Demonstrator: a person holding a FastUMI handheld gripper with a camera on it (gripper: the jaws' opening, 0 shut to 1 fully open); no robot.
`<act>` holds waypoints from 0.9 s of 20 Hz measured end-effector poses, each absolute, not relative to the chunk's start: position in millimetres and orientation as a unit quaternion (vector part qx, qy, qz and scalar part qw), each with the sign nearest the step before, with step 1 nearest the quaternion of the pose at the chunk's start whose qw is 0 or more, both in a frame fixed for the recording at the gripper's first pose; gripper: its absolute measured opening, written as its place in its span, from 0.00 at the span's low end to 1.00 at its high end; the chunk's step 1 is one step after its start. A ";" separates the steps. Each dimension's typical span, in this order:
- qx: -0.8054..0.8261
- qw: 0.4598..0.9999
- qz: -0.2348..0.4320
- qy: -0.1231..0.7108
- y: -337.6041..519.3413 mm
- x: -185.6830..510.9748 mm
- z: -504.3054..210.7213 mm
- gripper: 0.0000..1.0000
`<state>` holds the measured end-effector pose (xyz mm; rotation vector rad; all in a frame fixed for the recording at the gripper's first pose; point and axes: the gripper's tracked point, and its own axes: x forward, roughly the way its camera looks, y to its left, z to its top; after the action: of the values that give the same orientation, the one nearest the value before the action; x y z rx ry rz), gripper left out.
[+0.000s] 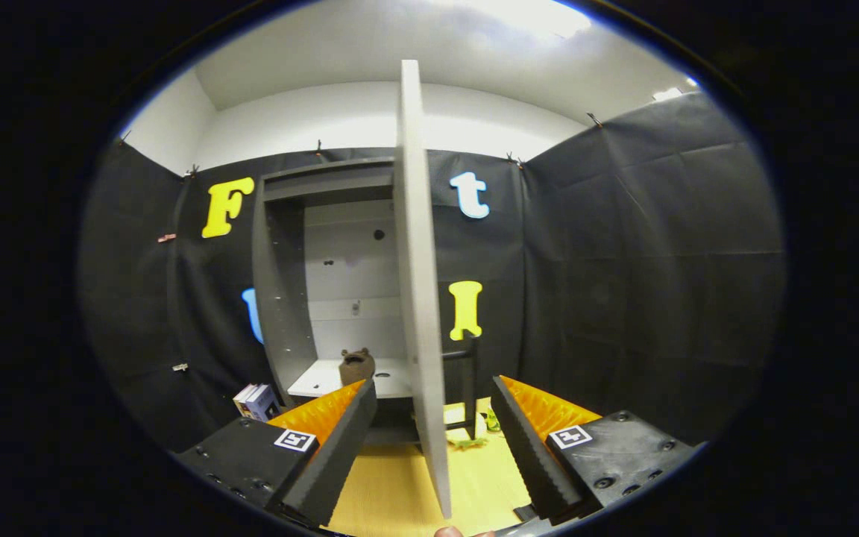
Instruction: Open the shoe cabinet door, grab the shoes and put them into the shoe cabinet, then close the shoe cabinet door.
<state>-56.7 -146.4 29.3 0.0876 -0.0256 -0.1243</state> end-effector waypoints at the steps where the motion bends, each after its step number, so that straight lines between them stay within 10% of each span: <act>1: 0.043 0.996 -0.074 -0.008 -159.3 -54.7 26.2 0.97; 18: 0.035 0.994 -0.101 0.024 -188.7 -8.3 0.4 0.97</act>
<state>-8.3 -188.7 0.4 0.0699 0.0471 -0.2019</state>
